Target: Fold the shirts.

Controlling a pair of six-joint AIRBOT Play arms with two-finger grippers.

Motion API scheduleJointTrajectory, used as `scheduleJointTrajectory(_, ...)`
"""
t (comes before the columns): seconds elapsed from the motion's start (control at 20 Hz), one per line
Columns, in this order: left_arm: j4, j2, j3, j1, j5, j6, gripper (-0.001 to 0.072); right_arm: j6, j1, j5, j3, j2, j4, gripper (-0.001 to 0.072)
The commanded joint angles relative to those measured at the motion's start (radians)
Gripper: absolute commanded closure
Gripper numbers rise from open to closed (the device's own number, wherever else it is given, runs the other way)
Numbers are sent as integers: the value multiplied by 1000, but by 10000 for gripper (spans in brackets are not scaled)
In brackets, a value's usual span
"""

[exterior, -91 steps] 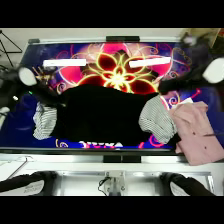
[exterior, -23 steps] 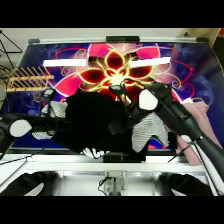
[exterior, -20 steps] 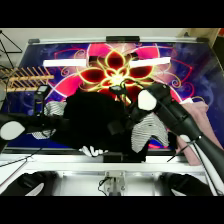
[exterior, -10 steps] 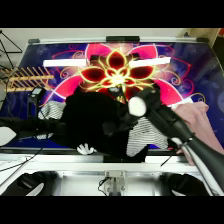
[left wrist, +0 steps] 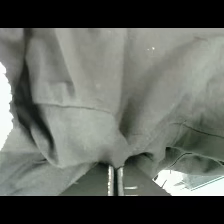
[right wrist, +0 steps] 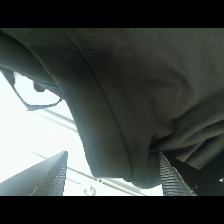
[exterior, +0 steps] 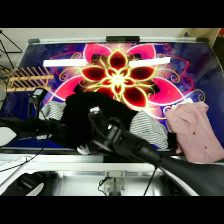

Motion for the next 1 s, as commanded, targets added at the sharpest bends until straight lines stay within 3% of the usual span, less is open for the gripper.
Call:
scheduleJointTrajectory(0.0, 0, 1, -1, 0, -1, 26, 665, 124, 75, 13, 0, -5, -113, 18)
scheduleJointTrajectory(0.1, 0, 1, -1, 0, -2, 34, 665, 201, 75, 14, 0, -12, -182, 42)
scheduleJointTrajectory(0.15, 0, 1, -1, 0, -2, 34, 665, 236, 75, 21, -1, -20, -224, 136)
scheduleJointTrajectory(0.2, 0, 1, -1, 0, -2, 34, 664, 263, 75, 32, -1, -29, -260, 270)
scheduleJointTrajectory(0.25, 0, 1, -1, 0, -2, 34, 665, 280, 75, 42, -1, -37, -280, 489)
scheduleJointTrajectory(0.3, 1, 1, -1, 1, -2, 40, 665, 280, 75, 43, -1, -38, -287, 649)
scheduleJointTrajectory(0.45, 8, 1, -1, 2, 2, 52, 665, 237, 74, 51, -1, 7, -290, 645)
scheduleJointTrajectory(0.6, -8, 0, 0, 4, 56, -2, 665, 84, 74, 40, 16, 136, -301, 646)
scheduleJointTrajectory(0.7, -127, -5, 0, 3, 133, -12, 664, -12, 74, 44, 42, 243, -301, 646)
scheduleJointTrajectory(0.8, -235, -19, -1, -9, 169, 0, 664, -20, 74, 51, 47, 343, -285, 646)
scheduleJointTrajectory(0.95, -246, -44, -1, -32, 153, 23, 664, -18, 74, 113, 46, 391, -218, 645)
